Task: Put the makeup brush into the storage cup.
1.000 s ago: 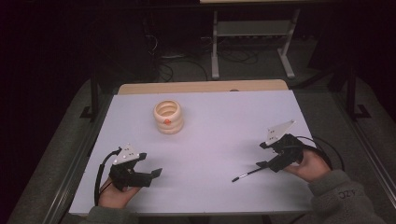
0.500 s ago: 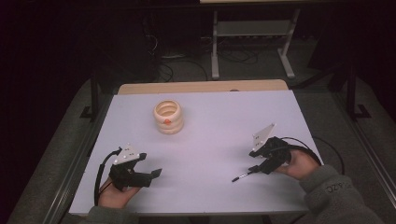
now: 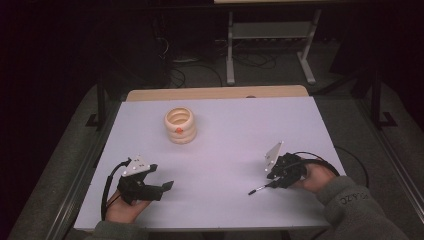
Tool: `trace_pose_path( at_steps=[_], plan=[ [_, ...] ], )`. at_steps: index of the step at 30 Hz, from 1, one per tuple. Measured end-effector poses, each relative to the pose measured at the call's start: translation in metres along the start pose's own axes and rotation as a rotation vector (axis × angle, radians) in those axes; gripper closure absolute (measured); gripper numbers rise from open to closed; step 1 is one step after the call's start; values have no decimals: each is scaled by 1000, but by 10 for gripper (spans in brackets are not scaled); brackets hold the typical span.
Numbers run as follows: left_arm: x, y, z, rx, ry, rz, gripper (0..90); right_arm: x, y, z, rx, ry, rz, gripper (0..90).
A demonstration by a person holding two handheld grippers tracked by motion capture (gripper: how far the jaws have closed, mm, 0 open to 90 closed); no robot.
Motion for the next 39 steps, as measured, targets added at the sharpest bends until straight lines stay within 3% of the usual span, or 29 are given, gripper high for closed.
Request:
trace_pose_path(
  at_steps=[3,9,13,18,26,30,32,38,39],
  plan=[
    [0,0,1,-2,8,6,193,-1,-3,-2,0,24,-23,734],
    [-1,-1,1,-5,-5,-9,193,-1,-4,-3,21,45,-21,766],
    [0,0,1,-4,-6,-6,193,-2,-4,-1,35,54,-15,834],
    [0,-1,2,-6,-6,-6,193,-2,-3,-2,53,18,-20,853],
    [0,-1,2,-7,-6,-9,194,-2,-2,-1,59,-1,-6,854],
    [0,-2,3,-9,-2,-5,193,3,5,0,53,-25,40,854],
    [1,-2,3,-8,-1,0,193,4,10,0,49,-59,58,854],
    [2,-2,6,-13,-1,6,193,8,18,-1,33,-76,97,854],
    [2,-2,5,-15,-16,-3,193,9,19,0,25,-72,103,854]
  ],
)
Point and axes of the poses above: each handheld gripper's, and its own axes: y roughly backward along the jaws, x roughly out of its top, z roughly to its right, the point moved 10 cm from there along -y, roughly forward along the jaws, and after that the axes turned 3 degrees about -y, right-handed, at the moved point
